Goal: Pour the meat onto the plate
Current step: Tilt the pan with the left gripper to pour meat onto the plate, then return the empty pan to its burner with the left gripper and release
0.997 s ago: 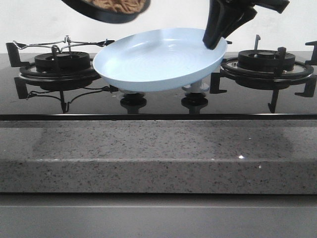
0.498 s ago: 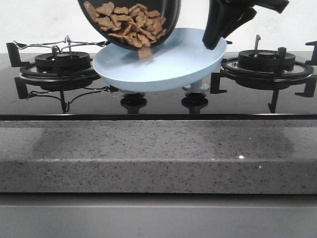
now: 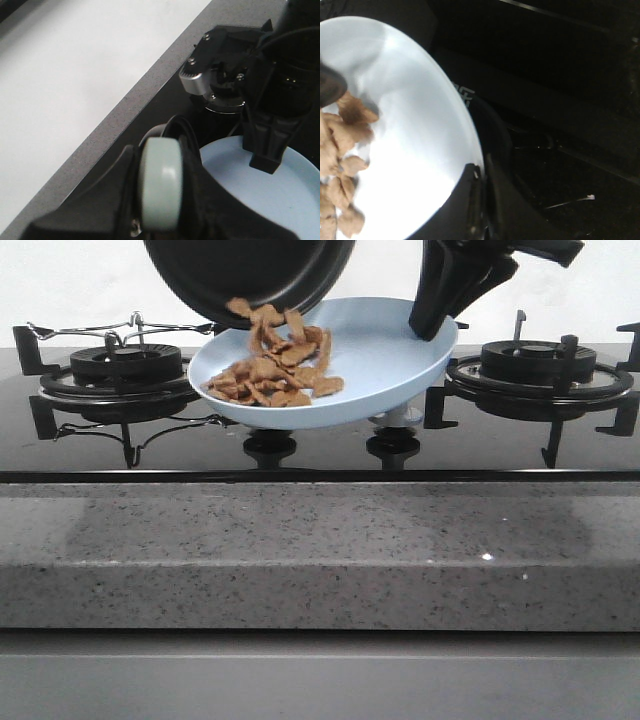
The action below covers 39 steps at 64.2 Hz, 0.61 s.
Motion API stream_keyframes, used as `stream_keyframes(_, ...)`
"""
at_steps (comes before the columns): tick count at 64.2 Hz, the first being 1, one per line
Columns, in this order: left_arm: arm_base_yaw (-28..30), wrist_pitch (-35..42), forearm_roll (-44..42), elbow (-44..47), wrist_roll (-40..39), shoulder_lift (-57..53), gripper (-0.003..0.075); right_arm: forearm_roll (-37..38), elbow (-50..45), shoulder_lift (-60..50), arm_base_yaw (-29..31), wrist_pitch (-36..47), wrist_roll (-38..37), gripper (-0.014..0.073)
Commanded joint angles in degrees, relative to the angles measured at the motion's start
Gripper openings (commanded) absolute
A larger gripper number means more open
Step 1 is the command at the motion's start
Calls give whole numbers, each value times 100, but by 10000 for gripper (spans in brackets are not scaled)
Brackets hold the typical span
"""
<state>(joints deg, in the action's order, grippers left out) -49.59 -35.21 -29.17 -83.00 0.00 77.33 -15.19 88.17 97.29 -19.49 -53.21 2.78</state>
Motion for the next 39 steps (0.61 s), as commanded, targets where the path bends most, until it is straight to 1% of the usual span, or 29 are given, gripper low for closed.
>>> stream_keyframes(1, -353, 192, -1040, -236, -558, -240, -20, -107, 139, -308, 9, 263, 54, -58)
stream_keyframes(7, -536, 0, -1495, -236, -964, -250, -20, -107, 139, -308, 9, 263, 54, -58)
stream_keyframes(11, -527, -58, -1558, -236, -1314, -284, -20, -107, 139, -308, 9, 263, 54, -58)
stream_keyframes(19, -271, -141, -1503, -236, -2056, -434, -20, -107, 139, -308, 9, 263, 54, -58)
stream_keyframes(23, -62, -84, -1302, -236, -2378, -562, -20, -107, 139, -308, 9, 263, 54, -58)
stream_keyframes(25, 68, 11, -1115, -236, -2450, -654, -20, -107, 139, -308, 9, 263, 54, -58)
stream_keyframes(29, 461, 412, -449, -194, -2450, -844, -19, -107, 139, -308, 9, 263, 54, -58)
stream_keyframes(33, 990, 1030, 444, -55, -2412, -1029, -19, -107, 139, -308, 9, 263, 54, -58)
stream_keyframes(36, 1444, 1348, 1003, 79, -2288, -1142, -18, -107, 139, -308, 9, 263, 54, -58)
stream_keyframes(39, 1992, 1664, 1846, 284, -2101, -1209, -18, -107, 139, -308, 9, 263, 54, -58)
